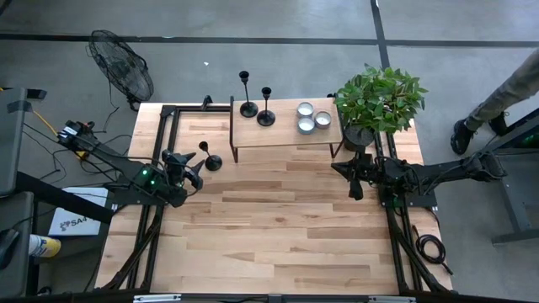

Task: Pick & Place candle stick holders
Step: Put the black candle holder on the shelf

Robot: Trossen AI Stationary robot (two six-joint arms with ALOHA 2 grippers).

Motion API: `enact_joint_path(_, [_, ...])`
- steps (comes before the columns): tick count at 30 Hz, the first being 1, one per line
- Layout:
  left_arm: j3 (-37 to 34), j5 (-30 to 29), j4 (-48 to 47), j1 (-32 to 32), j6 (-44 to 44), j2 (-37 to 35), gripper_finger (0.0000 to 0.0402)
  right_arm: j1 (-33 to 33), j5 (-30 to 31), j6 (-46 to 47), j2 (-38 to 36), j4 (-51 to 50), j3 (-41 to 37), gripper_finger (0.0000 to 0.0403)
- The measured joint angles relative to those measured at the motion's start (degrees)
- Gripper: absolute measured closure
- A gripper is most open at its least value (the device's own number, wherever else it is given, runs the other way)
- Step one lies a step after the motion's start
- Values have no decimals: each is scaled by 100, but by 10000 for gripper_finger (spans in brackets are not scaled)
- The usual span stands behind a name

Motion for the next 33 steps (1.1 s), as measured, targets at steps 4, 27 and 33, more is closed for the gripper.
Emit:
enact_joint_path(4, [0,0,-1,0,2,0,197,2,1,-1,0,-1,1,398])
enact_joint_path(27, [-2,74,11,0,961,2,197,-1,2,0,0,-2,-1,398])
enact_joint_path(33, [-2,-192,207,0,954,2,197,1,1,0,0,-2,-1,398])
